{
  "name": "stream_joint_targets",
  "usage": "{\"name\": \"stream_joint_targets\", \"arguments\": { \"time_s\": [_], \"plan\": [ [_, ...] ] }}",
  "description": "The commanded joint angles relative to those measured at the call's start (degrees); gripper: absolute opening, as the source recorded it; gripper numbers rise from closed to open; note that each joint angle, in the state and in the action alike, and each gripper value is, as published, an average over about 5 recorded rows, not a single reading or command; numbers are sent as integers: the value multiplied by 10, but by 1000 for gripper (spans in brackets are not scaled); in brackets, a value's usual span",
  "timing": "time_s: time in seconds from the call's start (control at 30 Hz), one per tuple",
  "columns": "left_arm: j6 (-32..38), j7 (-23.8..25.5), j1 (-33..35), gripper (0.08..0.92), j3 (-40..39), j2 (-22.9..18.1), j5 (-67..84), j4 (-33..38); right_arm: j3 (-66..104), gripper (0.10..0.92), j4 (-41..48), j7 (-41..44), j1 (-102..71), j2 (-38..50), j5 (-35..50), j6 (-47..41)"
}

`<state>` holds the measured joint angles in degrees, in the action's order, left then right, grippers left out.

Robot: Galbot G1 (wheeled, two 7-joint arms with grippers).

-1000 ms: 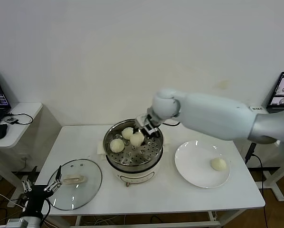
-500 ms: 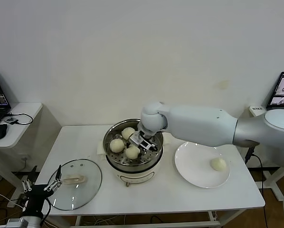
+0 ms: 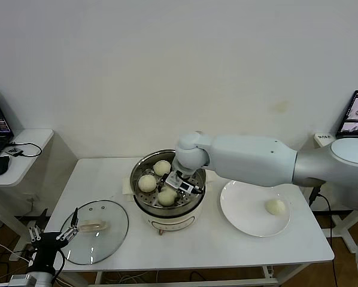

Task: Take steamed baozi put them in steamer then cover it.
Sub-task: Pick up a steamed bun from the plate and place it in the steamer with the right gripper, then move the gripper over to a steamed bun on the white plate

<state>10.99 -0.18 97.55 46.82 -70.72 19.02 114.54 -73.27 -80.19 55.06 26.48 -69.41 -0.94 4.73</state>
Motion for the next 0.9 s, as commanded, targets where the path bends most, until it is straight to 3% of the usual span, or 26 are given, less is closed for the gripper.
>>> {"name": "stream_joint_targets", "arguments": {
  "time_s": [0.03, 0.2, 0.37, 0.63, 0.9],
  "plan": [
    [-1, 0, -1, 823, 0, 1, 0, 0, 5, 731, 0, -8, 1, 3, -4, 12],
    [-1, 0, -2, 823, 0, 3, 0, 0, 22, 817, -6, -13, 7, 24, 22, 2],
    [0, 0, -2, 823, 3, 7, 1, -1, 48, 823, -21, -13, 17, 65, 57, -31],
    [0, 1, -3, 823, 4, 13, 1, -2, 71, 823, -60, -18, 42, 188, 114, -216],
    [-1, 1, -8, 823, -6, 17, -1, -1, 97, 823, -92, 4, 3, 337, 105, -261]
  ]
}}
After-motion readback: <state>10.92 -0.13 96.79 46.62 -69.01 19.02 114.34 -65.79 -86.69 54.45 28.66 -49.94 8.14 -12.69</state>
